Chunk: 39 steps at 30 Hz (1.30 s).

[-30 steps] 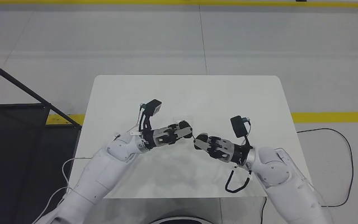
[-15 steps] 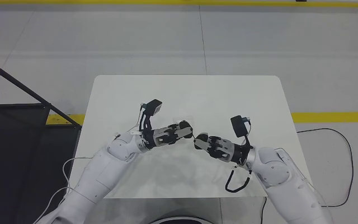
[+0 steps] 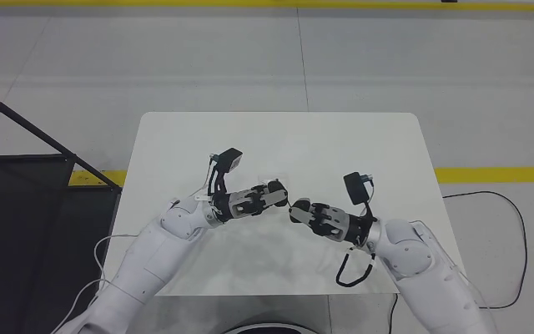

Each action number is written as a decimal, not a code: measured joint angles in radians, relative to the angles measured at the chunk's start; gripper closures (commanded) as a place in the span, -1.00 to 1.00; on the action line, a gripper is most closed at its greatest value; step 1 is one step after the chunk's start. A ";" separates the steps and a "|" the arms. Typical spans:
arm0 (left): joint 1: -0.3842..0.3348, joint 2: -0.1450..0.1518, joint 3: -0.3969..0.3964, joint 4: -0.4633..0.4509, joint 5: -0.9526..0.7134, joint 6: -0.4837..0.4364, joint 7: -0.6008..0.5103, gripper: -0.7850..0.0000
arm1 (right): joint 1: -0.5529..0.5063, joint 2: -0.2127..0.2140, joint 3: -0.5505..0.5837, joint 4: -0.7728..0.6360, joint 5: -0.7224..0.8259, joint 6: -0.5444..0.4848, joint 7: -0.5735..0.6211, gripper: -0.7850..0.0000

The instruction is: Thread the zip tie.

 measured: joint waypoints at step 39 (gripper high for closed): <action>0.002 -0.016 -0.017 0.009 0.004 0.000 -0.021 1.00 | 0.001 0.000 -0.003 -0.001 0.000 0.000 0.005 0.98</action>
